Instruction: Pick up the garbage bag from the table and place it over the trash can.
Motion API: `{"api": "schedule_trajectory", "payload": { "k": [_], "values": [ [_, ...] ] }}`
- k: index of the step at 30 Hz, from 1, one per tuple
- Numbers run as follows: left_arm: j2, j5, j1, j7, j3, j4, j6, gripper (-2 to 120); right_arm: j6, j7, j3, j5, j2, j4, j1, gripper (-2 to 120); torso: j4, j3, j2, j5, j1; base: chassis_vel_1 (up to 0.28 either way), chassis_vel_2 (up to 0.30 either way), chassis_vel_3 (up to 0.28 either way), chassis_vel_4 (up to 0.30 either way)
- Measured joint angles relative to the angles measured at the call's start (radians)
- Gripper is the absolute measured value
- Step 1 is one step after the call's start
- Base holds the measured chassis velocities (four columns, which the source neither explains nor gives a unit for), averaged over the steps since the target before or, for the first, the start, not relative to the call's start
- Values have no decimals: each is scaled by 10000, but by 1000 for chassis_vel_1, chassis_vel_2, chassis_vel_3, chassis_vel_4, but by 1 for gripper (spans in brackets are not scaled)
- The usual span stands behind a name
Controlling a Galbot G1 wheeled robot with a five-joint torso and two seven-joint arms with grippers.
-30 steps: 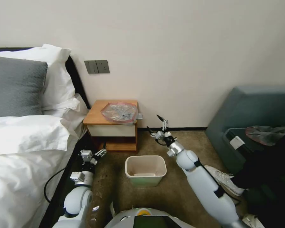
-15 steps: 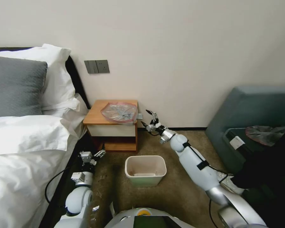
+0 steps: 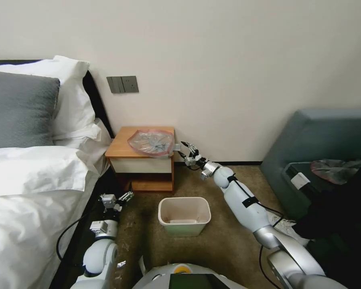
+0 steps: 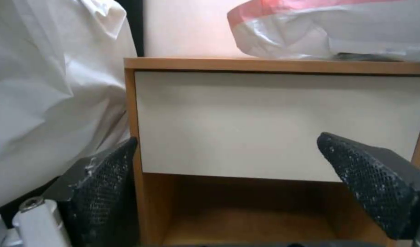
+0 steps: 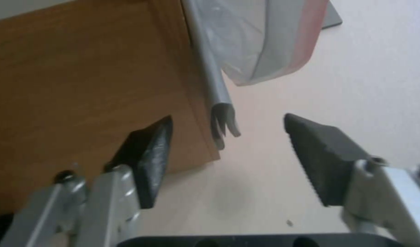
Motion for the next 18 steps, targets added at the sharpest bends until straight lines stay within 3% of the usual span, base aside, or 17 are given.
{"api": "schedule_trajectory", "payload": {
  "k": [3,5,12,18],
  "values": [
    [14,0,-31,-26,12,-21,25,100,-8,0,-118,4,51,-126,123,50,0,0,0,-1,0,0,0,0,0],
    [15,0,-35,-29,11,-25,28,100,-9,0,-130,4,56,-132,130,48,0,0,0,-1,0,0,0,0,0],
    [-23,12,-17,-61,-14,-4,9,100,-75,16,-282,-69,374,-409,367,17,3,-1,0,-1,0,0,0,0,0],
    [-49,38,-17,-76,10,5,-9,100,-104,33,-385,-47,294,-327,322,3,-1,-1,0,-1,0,0,0,0,0]
  ]
}}
